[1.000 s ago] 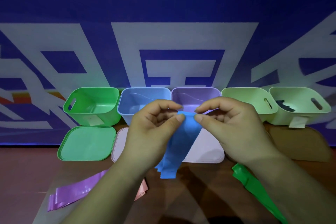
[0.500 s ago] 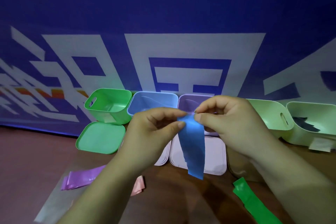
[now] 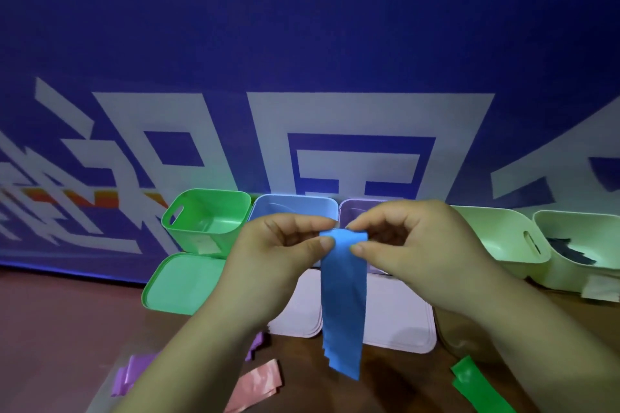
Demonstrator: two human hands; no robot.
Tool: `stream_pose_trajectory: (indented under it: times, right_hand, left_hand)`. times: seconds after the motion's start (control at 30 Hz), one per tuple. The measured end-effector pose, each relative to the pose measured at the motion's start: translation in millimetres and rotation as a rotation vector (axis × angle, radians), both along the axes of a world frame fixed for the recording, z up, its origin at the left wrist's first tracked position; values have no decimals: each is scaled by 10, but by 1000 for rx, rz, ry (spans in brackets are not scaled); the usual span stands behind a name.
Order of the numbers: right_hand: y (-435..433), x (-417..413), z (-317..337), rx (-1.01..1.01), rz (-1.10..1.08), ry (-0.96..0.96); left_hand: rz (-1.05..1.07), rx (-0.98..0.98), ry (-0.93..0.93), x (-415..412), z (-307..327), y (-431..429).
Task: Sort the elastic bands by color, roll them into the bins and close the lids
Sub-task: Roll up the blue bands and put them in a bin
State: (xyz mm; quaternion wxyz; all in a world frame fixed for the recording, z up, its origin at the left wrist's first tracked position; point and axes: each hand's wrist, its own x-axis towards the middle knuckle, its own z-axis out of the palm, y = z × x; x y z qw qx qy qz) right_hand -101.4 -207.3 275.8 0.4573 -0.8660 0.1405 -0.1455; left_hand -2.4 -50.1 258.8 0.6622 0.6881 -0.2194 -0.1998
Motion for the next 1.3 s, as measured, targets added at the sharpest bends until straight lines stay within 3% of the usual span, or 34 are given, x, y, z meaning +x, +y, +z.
stream_pose_trajectory:
  times: [0.27,0.5,0.67,0.93,1.3]
  right_hand:
    - [438,343,104,104,-73,1]
    - [623,581,135,274,-35,10]
    - [672,697,144,362,-19,32]
    - [655,676,171,219,-18,74]
    - [692,485,161,192,-74,-148]
  left_hand:
    - [-125,-21,-50,483,17,398]
    - [-162,24,-239,792,-1,625]
    - [-180,-60,-209,901,32,660]
    - [-296,-163,-275,979,-6,634]
    - [-184,-210,-130,818,60,519]
